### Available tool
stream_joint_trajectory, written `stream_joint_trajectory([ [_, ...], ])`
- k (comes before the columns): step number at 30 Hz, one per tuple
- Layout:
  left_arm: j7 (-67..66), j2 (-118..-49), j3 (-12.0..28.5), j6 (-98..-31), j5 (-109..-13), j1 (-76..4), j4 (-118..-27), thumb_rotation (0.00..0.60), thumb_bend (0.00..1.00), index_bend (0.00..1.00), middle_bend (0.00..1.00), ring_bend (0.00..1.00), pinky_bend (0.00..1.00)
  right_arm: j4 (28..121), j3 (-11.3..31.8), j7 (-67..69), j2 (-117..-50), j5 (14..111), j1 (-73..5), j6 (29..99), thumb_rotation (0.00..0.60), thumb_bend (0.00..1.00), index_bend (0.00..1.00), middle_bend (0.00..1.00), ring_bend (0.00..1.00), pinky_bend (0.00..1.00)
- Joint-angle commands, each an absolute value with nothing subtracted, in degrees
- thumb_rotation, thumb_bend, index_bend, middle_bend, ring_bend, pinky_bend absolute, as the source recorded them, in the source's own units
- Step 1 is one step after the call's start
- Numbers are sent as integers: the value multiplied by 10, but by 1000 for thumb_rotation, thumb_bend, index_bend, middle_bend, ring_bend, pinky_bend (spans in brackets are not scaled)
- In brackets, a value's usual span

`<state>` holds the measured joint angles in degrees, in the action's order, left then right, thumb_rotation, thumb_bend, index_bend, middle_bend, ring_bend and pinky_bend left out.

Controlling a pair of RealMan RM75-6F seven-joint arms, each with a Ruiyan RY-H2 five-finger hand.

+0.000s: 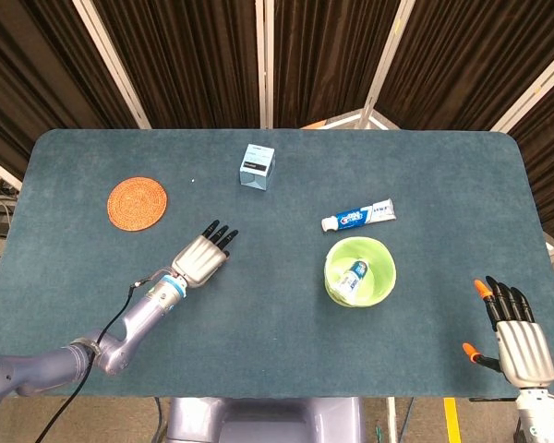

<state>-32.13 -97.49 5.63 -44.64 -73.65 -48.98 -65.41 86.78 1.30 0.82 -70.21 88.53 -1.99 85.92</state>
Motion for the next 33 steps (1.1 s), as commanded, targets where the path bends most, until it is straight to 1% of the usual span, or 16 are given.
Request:
stream_joint_trajectory([
  [1, -322, -974, 56, -446, -733, -490, -654, 600, 274, 490, 0, 0, 0, 867, 13, 8, -703, 886, -20, 859, 600, 73, 0, 0, 0, 0],
  [9, -326, -969, 54, -441, -722, -493, -659, 600, 314, 511, 0, 0, 0, 866, 13, 4, -706, 886, -19, 861, 600, 74, 0, 0, 0, 0],
  [11, -327, -970, 53, -441, -719, -494, -660, 600, 363, 530, 0, 0, 0, 865, 13, 4, -707, 886, -19, 861, 600, 74, 0, 0, 0, 0],
  [13, -328, -972, 52, -442, -718, -494, -660, 600, 390, 537, 0, 0, 0, 865, 13, 4, -707, 886, -19, 862, 600, 73, 0, 0, 0, 0],
  [17, -327, -974, 51, -443, -714, -494, -659, 600, 394, 559, 0, 0, 0, 865, 13, 5, -706, 886, -19, 862, 600, 73, 0, 0, 0, 0],
  [22, -324, -967, 51, -454, -714, -491, -669, 600, 394, 560, 0, 0, 0, 864, 12, 4, -706, 887, -19, 861, 600, 73, 0, 0, 0, 0],
  [23, -323, -962, 52, -459, -715, -489, -676, 600, 394, 560, 0, 0, 0, 864, 12, 4, -707, 887, -19, 861, 600, 73, 0, 0, 0, 0],
  [24, -318, -945, 61, -483, -720, -484, -700, 600, 395, 561, 0, 0, 0, 864, 11, 4, -707, 889, -19, 862, 600, 73, 0, 0, 0, 0],
  [27, -312, -903, 66, -512, -732, -475, -763, 600, 395, 563, 0, 0, 0, 866, 10, 3, -706, 891, -18, 864, 600, 73, 0, 0, 0, 0],
  [33, -317, -839, 78, -543, -739, -467, -857, 600, 394, 562, 0, 0, 0, 867, 5, -2, -708, 901, -16, 869, 600, 72, 0, 0, 0, 0],
])
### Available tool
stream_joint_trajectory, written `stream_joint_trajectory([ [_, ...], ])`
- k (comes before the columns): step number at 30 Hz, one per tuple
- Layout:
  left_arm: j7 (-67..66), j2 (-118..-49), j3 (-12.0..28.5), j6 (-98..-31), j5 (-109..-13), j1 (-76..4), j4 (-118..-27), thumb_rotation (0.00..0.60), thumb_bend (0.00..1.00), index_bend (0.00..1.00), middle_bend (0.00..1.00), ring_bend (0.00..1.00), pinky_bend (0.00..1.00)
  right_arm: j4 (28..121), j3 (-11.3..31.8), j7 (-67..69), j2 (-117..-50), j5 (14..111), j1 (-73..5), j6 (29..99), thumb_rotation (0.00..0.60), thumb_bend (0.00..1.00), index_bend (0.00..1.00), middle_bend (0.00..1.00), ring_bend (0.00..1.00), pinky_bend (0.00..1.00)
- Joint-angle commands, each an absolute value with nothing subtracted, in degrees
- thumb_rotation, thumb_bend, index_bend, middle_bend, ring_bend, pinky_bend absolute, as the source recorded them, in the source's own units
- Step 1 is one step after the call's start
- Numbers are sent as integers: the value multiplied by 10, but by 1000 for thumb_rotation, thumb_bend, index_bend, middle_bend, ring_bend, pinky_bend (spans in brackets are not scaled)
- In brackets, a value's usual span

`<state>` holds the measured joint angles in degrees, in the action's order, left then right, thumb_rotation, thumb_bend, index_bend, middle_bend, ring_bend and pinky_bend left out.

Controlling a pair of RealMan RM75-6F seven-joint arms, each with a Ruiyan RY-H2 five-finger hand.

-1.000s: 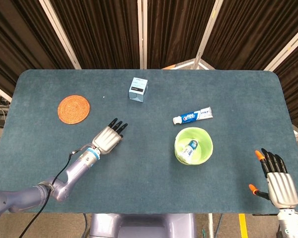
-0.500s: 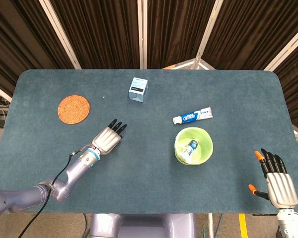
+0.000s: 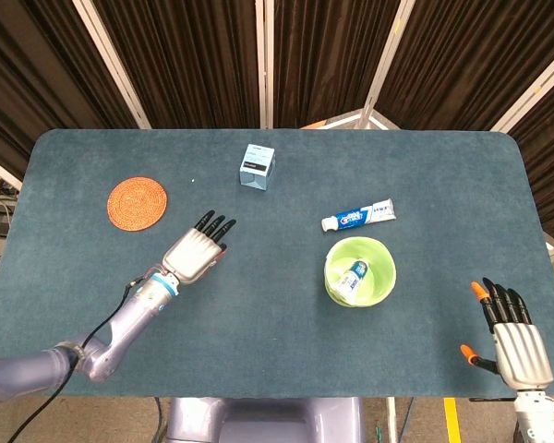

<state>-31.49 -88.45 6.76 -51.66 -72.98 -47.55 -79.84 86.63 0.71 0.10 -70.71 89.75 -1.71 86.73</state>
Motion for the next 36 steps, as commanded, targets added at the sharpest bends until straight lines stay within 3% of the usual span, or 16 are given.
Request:
stream_joint_trajectory([
  [1, -324, -824, 80, -552, -743, -466, -878, 600, 394, 558, 0, 0, 0, 867, 3, -5, -709, 904, -15, 871, 600, 72, 0, 0, 0, 0],
  [4, -341, -791, 83, -565, -745, -462, -926, 600, 390, 506, 0, 0, 0, 871, 0, -11, -710, 910, -12, 876, 600, 73, 0, 0, 0, 0],
  [8, -353, -769, 87, -587, -746, -454, -962, 600, 367, 262, 0, 0, 0, 874, -4, -15, -709, 916, -9, 881, 600, 73, 0, 0, 0, 0],
  [12, -345, -764, 91, -629, -763, -440, -977, 600, 360, 112, 0, 0, 0, 876, -8, -17, -709, 925, -6, 888, 600, 73, 0, 0, 0, 0],
  [22, -333, -738, 68, -658, -775, -406, -995, 600, 359, 115, 0, 0, 0, 874, -12, -27, -712, 929, -5, 886, 600, 73, 0, 0, 0, 0],
  [26, -322, -741, 38, -713, -787, -356, -1013, 600, 359, 177, 0, 0, 0, 875, -10, -26, -711, 925, -6, 883, 600, 74, 0, 0, 0, 0],
  [36, -312, -757, -49, -878, -860, -209, -1002, 600, 340, 88, 0, 0, 0, 873, -5, -27, -712, 921, -7, 882, 600, 73, 0, 0, 0, 0],
])
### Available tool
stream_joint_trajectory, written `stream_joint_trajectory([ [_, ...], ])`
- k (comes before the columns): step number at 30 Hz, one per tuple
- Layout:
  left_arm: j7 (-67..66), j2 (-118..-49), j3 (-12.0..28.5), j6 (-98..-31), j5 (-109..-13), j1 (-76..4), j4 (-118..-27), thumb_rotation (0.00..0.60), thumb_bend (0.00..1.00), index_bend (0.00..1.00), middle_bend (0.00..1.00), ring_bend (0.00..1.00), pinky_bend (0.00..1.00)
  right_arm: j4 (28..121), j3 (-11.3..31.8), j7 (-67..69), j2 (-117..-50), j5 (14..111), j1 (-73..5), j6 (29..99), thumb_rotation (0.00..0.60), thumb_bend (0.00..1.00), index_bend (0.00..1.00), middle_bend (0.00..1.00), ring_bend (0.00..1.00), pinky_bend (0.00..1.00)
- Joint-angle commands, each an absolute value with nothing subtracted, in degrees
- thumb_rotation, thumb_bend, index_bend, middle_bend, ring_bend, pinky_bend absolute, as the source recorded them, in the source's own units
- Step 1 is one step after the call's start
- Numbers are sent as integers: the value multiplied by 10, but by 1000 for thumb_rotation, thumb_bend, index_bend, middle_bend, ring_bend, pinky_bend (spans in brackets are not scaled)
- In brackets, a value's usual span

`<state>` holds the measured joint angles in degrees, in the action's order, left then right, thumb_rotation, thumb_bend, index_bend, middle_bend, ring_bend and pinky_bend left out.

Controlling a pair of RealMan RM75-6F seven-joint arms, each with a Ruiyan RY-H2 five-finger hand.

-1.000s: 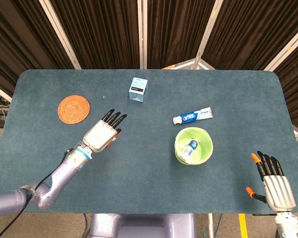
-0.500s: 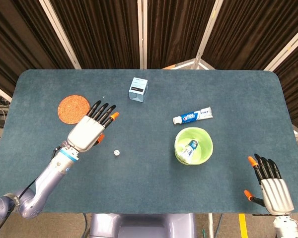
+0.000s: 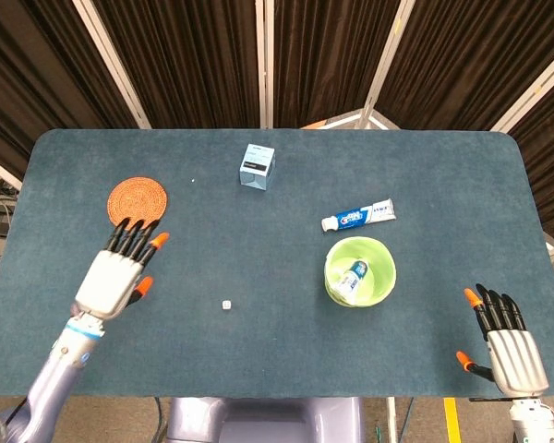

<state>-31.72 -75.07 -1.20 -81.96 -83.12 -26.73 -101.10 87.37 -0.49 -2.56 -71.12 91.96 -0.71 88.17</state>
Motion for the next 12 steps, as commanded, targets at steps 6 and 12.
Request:
stream_joint_trajectory([
  [6, -297, -754, -71, -928, -875, -152, -983, 600, 327, 24, 0, 0, 0, 874, -5, -28, -714, 924, -7, 885, 600, 74, 0, 0, 0, 0],
  [12, -281, -749, -80, -948, -876, -109, -955, 600, 309, 0, 0, 0, 0, 873, -4, -30, -714, 929, -9, 886, 600, 73, 0, 0, 0, 0],
])
